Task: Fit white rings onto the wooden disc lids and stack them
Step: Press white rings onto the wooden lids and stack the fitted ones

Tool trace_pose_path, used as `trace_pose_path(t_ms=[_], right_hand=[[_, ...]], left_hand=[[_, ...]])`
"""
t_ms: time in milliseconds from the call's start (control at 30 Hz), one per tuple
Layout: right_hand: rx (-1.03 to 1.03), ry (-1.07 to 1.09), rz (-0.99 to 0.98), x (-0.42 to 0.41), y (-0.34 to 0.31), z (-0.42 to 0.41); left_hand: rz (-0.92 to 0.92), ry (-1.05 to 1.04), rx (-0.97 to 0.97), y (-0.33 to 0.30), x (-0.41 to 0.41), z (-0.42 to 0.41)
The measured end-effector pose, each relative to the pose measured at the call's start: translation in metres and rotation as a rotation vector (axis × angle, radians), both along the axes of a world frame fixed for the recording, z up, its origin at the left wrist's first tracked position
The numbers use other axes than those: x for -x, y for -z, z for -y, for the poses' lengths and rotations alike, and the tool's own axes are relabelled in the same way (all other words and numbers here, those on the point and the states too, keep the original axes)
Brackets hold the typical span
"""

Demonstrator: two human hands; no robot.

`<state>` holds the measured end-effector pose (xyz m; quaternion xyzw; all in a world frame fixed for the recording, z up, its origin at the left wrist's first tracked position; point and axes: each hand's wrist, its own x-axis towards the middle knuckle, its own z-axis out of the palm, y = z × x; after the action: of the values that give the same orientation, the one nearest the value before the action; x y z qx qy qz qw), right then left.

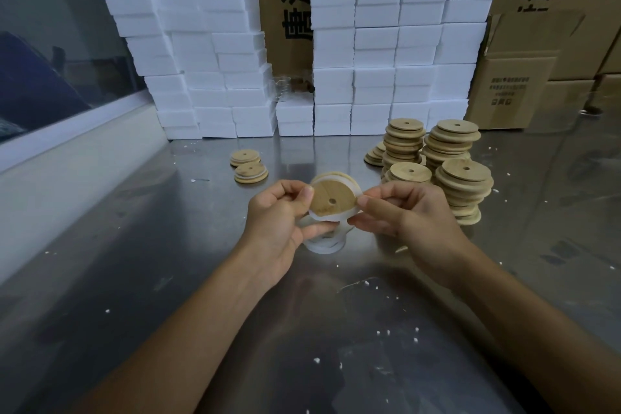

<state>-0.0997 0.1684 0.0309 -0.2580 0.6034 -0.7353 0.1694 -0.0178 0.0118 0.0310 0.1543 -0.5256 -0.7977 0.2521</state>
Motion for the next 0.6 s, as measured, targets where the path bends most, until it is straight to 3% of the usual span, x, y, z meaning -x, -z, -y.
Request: trace_pose_path(t_ms=[333,433,600], right_hand=[[0.014,0.039,0.04,0.0023,0.0029,0.0004],[-0.058,0.068,-0.114,-0.001,0.0063,0.0016],[-0.088,0.123,-0.385,-0.0051,0.0082,0.0055]], left_hand=[[-0.013,0.02,0.081,0.0006,-0.0012,-0.0002],[0.01,-0.083,0.313,0.0031,-0.0016,0.001],[-0.016,-0.142,0.538,0.0019,-0.0042,0.0033]])
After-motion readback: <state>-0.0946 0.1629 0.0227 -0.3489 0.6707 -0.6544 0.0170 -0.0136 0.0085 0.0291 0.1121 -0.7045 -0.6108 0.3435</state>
